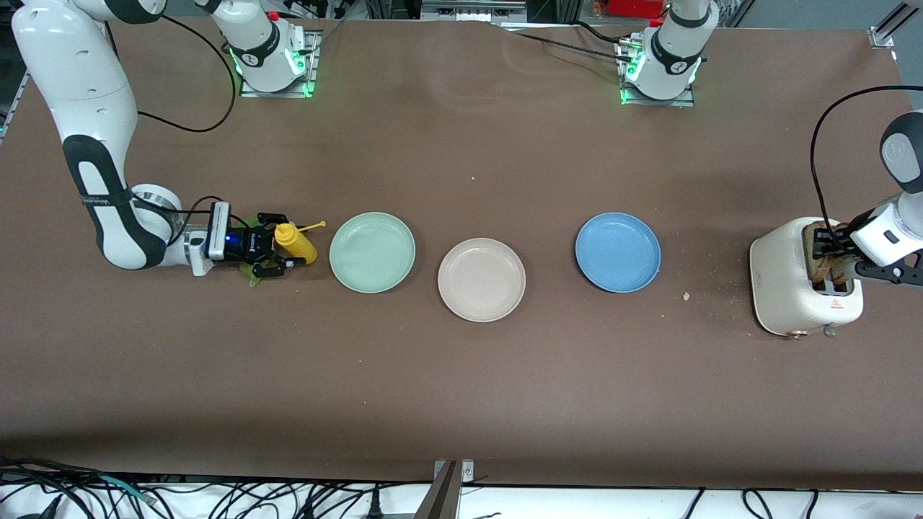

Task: Make sandwich in beige plate with both arms
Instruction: 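Grasp the mustard with the right gripper while the left gripper grips toast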

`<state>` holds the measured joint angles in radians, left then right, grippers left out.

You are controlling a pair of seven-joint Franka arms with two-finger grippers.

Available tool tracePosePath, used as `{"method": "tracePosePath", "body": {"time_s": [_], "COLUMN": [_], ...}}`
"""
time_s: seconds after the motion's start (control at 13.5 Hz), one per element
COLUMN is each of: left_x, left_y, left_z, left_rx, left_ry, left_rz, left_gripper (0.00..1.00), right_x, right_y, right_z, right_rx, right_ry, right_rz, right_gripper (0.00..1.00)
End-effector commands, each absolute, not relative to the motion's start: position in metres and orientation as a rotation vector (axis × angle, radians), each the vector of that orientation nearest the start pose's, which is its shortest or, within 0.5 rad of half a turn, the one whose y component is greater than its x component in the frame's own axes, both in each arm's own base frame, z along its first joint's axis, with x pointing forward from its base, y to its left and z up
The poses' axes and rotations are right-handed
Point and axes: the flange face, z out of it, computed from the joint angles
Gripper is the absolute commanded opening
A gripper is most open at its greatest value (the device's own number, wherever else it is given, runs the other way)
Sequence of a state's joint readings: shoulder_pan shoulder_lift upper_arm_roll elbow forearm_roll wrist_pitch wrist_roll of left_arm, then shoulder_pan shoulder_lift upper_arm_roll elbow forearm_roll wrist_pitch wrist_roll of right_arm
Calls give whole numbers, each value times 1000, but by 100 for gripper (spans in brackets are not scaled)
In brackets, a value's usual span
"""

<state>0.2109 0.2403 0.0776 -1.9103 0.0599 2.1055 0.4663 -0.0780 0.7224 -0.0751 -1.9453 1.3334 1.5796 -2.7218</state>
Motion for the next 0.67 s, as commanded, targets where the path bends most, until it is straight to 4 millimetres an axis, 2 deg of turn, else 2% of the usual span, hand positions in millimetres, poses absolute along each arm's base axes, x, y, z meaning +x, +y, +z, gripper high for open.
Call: {"method": "tracePosePath", "body": {"time_s": [0.0,0.15,0.3,0.44,0.59], "left_x": [579,591,602,611,617], "left_y": [174,176,172,167,160], "left_z": [389,421,460,500,523], "left_rx": [-3035,-3020,-3014,-3011,-3041], "left_ry": [485,516,525,531,537], "left_rz": [80,52,49,47,90], "left_gripper": [0,0,0,0,0], "right_x": [548,551,560,573,590], "right_y": [22,23,23,23,19], "right_z": [109,115,131,153,179], "right_rx": [-1210,-1218,-1242,-1249,-1277], "right_ry": [-1373,-1330,-1255,-1219,-1227], "right_rz": [-1171,-1150,-1081,-1025,-950], "right_gripper": [0,0,0,0,0]}}
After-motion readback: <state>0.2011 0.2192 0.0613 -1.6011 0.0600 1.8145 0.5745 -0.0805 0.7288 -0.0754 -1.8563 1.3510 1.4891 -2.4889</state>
